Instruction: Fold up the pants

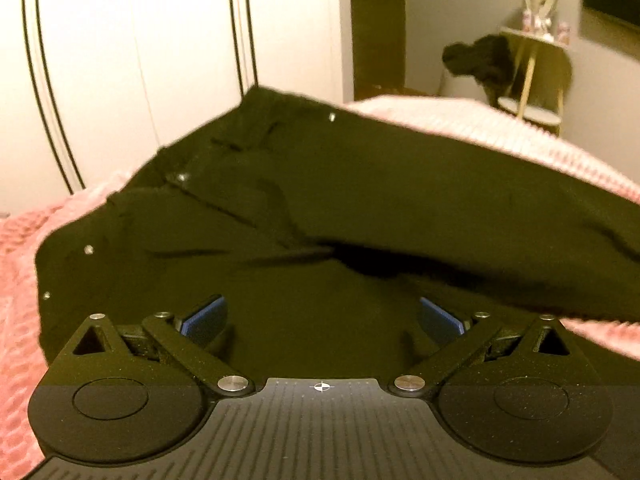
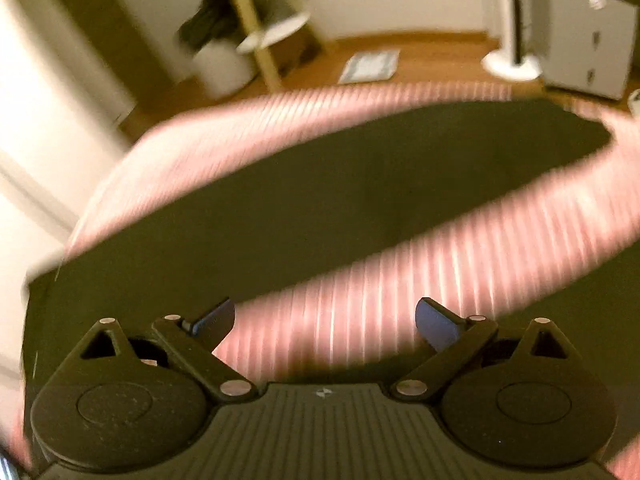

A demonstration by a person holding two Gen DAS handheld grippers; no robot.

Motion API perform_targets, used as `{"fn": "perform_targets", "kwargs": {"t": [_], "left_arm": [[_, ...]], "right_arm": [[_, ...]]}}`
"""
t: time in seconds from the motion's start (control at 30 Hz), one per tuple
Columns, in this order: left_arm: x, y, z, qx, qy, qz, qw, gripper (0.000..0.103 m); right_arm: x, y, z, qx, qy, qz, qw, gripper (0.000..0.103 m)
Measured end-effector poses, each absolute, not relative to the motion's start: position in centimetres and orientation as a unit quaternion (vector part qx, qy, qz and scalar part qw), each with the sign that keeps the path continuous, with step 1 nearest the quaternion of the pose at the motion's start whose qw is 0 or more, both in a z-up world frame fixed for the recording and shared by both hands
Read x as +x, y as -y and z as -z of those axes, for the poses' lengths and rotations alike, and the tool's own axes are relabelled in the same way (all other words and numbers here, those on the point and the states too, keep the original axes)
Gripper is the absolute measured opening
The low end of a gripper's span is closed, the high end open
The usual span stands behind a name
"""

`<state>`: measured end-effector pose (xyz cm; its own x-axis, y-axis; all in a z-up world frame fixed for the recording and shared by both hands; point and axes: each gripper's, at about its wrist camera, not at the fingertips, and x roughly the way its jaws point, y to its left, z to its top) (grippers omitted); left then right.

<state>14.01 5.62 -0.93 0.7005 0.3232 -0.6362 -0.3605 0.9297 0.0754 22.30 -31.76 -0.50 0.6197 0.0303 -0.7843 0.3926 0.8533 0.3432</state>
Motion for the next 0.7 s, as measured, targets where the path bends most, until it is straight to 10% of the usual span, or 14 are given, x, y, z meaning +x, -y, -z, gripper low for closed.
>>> {"fn": "perform_targets", "kwargs": {"t": [0.17,0.5,0.7], "left_arm": [[14.5,-6.6,2.8,-0.022,-0.314,-0.217,0.924,0.103],[15.3,-6.1,4.8,0.0,-0.321,-0.244,0.915,0.103],[15.0,-6.4,5.1,-0.023,-0.323,-0.237,0.916,0.103]], "right_arm": [[36.0,36.4,3.2,0.295,-0.455,0.227,0.809,0.073],[45.2,38.3,7.1,0.259,-0.477,0.382,0.748,0.062],[42.6,38.6,6.5,0.268,-0.441,0.353,0.78,0.006]]}}
